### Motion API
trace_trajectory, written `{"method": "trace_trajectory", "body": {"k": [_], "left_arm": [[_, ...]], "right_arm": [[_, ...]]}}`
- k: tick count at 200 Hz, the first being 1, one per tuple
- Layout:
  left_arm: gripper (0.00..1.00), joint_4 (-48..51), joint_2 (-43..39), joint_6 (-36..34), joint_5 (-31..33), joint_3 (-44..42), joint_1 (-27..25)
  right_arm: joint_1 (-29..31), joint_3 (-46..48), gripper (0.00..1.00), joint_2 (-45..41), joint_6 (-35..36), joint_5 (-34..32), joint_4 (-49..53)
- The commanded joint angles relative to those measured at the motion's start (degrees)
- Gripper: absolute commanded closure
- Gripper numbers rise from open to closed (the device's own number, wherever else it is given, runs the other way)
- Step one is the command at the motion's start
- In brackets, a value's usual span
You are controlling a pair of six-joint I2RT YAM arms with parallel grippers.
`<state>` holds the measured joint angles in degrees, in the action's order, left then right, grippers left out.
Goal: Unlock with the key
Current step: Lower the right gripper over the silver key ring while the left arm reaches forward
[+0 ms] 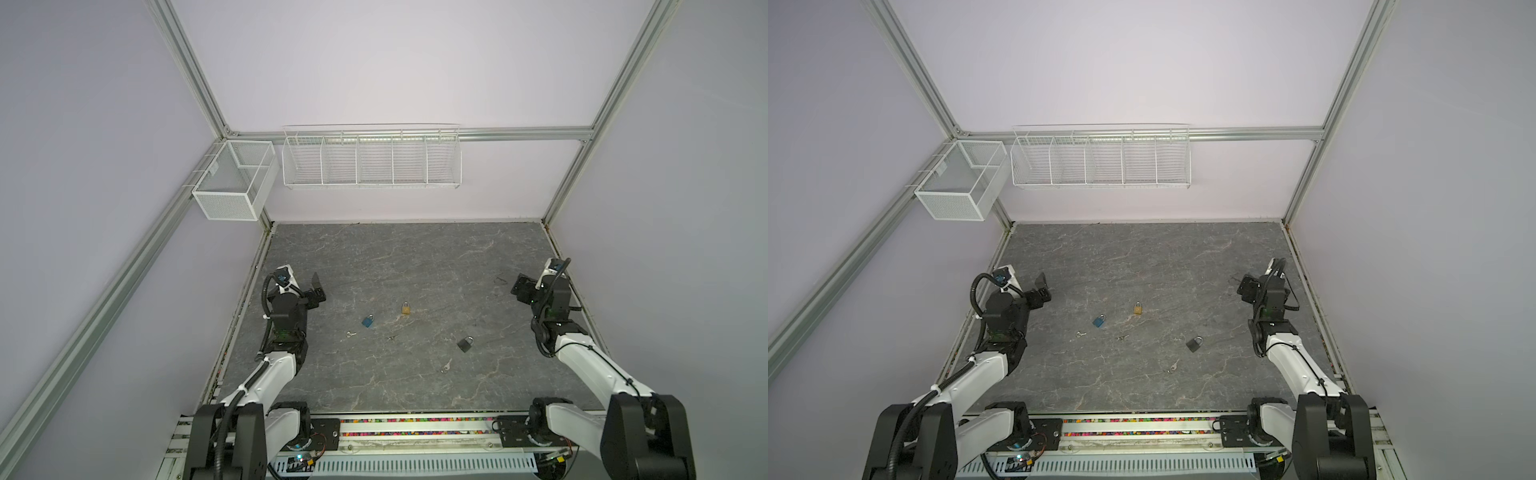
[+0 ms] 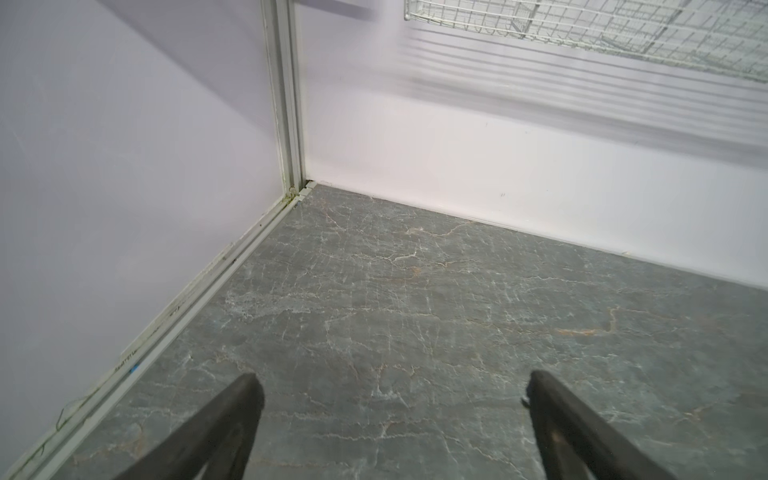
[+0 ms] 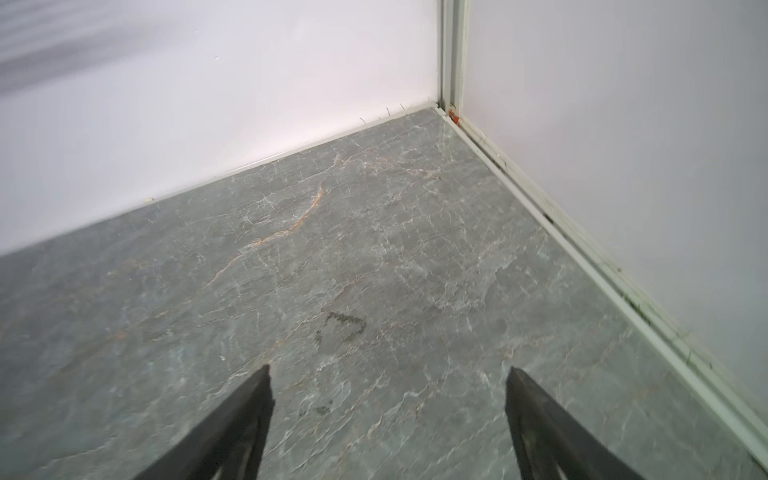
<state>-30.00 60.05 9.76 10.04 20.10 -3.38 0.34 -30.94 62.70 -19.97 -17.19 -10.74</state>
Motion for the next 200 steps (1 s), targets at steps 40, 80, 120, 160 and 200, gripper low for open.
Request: {"method": "trace_trajectory", "body": {"k": [40,80,120,160,200], "left_arm": [[0.01,26.0,-16.1,19.5,5.9,5.7,0.3],[0.01,38.1,-19.3,22.5,-1.9,9.1,0.3],[0.01,45.8,-20.5,25.7,-12.9,9.7,-0.2],[0.01,53.4,-22.2,27.0,-15.8,11.0,-7.2],[0.01,56.5,-23.7,31.4,-12.9,10.6,-18.1]], "right_arm": [[-0.4,-5.6,0.11,-7.8,-13.0,11.0,24.9],[3.0,-9.4,0.11,-7.4,-10.2,15.7,34.4],[10.5,-13.4,0.11,-5.4,-9.5,17.4,42.8],[20.2,-12.8,0.12,-4.7,-13.6,16.9,47.4],[32.4,-13.1,0.12,-2.6,-17.5,14.9,50.1]]}}
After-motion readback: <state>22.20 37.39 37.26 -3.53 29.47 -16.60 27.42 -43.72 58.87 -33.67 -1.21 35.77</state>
